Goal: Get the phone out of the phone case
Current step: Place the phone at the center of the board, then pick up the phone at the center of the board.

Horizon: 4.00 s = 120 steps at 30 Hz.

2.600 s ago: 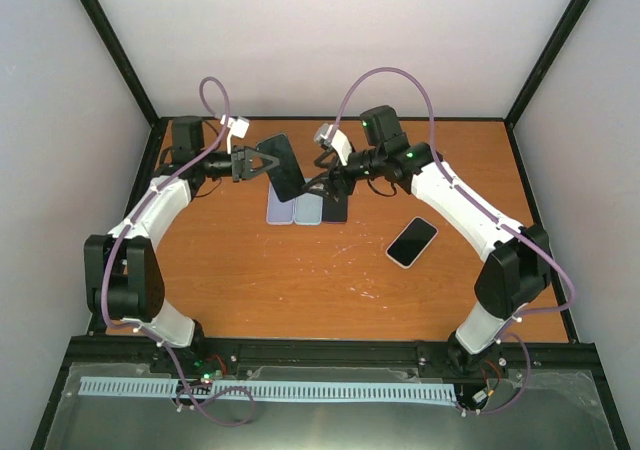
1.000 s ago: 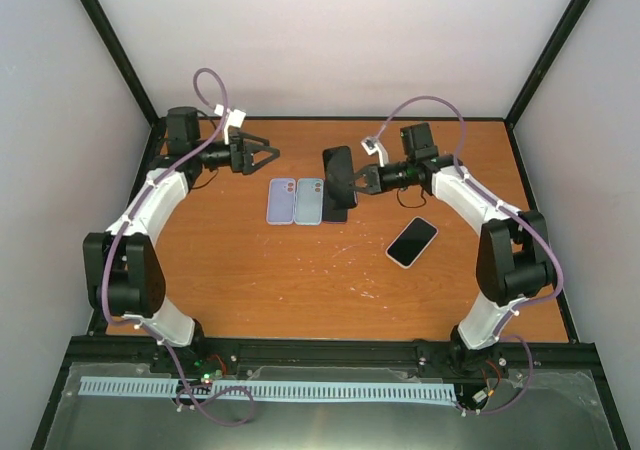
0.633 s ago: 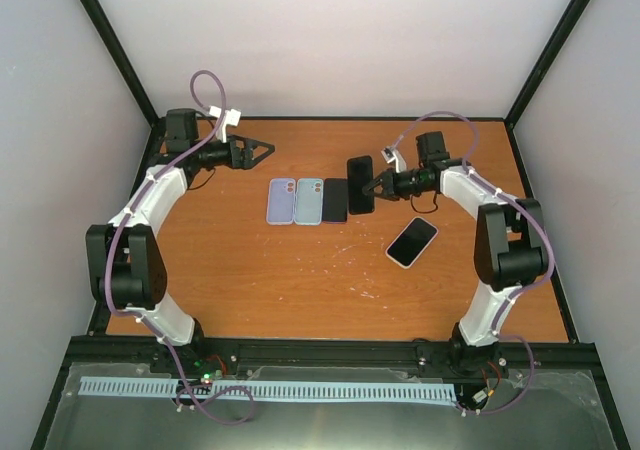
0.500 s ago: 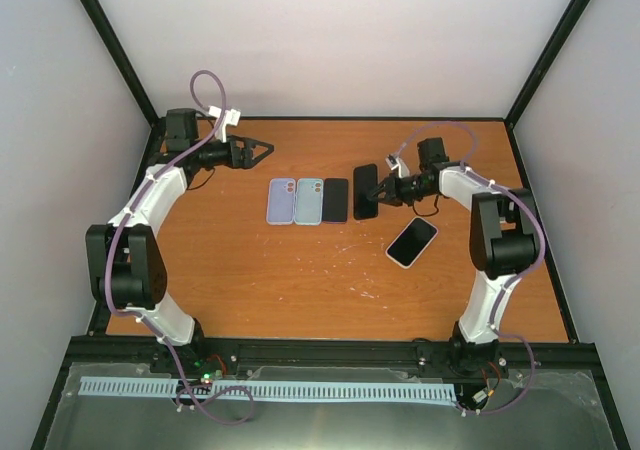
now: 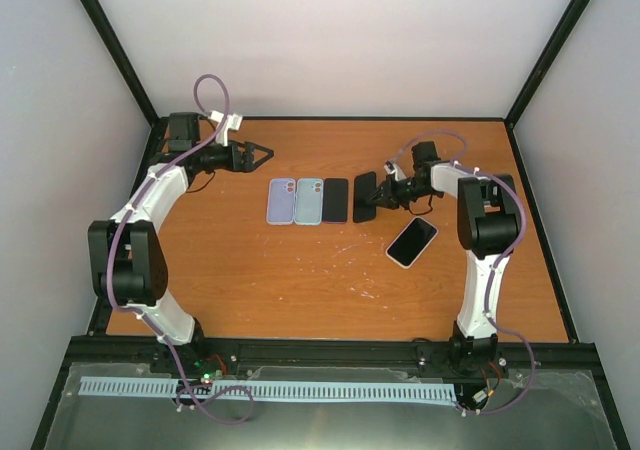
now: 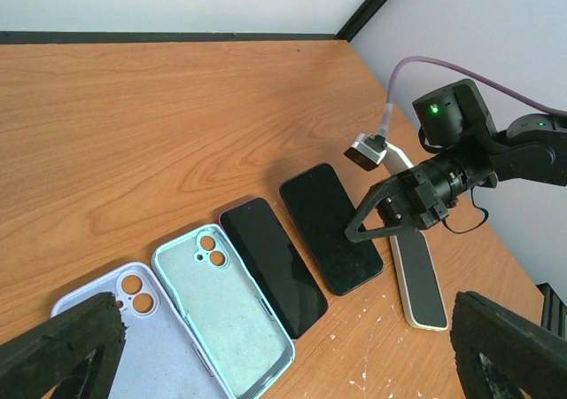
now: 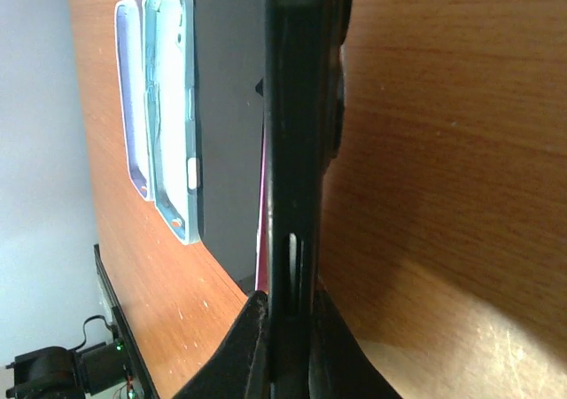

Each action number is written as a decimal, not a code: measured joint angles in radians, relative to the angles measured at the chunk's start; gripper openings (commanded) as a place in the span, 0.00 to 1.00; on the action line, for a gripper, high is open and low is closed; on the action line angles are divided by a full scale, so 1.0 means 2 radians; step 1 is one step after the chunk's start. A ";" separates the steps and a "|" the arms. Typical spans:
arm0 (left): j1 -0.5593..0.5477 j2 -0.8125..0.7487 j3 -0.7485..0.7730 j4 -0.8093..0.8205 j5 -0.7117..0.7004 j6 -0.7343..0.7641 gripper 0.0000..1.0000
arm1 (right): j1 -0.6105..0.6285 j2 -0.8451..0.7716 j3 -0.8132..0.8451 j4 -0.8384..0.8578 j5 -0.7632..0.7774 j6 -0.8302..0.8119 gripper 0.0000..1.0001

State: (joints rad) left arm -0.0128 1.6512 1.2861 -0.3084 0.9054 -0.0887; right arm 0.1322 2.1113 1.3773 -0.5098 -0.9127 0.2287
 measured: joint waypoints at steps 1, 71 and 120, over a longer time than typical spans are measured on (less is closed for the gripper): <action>0.000 0.001 0.000 0.000 0.000 0.001 1.00 | 0.000 0.004 0.004 -0.001 -0.002 0.003 0.06; 0.003 -0.027 -0.054 -0.002 -0.001 0.001 1.00 | 0.033 -0.155 -0.028 -0.098 0.175 -0.144 1.00; 0.003 -0.105 -0.124 0.038 -0.009 0.000 1.00 | 0.076 -0.266 -0.156 -0.273 0.363 -0.373 1.00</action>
State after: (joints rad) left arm -0.0067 1.4422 1.0382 -0.2317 0.8883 -0.0891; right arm 0.2840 1.5799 1.0660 -1.0554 -0.1864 -0.5171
